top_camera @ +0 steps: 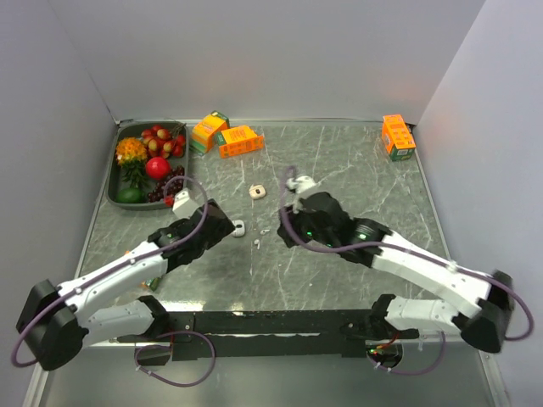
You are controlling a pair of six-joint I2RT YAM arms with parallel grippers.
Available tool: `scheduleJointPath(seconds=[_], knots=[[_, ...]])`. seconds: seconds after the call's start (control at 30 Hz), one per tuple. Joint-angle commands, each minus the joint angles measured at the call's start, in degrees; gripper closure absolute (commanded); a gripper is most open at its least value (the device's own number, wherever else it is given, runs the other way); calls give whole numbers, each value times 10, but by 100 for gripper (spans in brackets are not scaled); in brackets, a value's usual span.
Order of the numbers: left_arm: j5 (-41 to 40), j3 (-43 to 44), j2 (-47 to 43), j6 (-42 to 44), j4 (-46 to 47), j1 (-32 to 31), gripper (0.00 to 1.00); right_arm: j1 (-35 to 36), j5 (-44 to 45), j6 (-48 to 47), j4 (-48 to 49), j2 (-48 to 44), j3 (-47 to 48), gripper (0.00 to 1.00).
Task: Insert the wireless bluetooth earbuds into the charging case
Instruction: Pick up the charging case at the center of the board.
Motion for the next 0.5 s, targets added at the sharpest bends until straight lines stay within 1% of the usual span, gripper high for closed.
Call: scheduleJointPath(seconds=[0.0,0.1,0.13,0.17,0.2,0.23,0.3,0.37,0.47], knots=[[-23,-29,-64,-40,-15,0,8,-2,-92,-155,79,111,38,41],[-18,-56,-105,-60,-29,0,7,-2,-112,-177,56,204,97,40],[-15,-65,-119,-64,-29,0,8,-2,-108,-173,58,243,119,41],[-11,-83,-148,-69,-28,0,10,-5,-107,-164,61,263,130,41],[-11,-90,-163,-71,-26,-1,11,-7,-105,-154,56,283,145,45],[-10,-97,-192,-70,-25,0,12,-9,-106,-146,52,322,176,48],[-10,-110,-216,-69,-31,1,15,-12,-99,-132,39,360,208,53],[-7,-114,-239,-66,-48,0,15,-14,-99,-133,37,404,243,53],[-3,-116,-260,-60,-66,0,14,-18,-128,-152,37,444,276,48]])
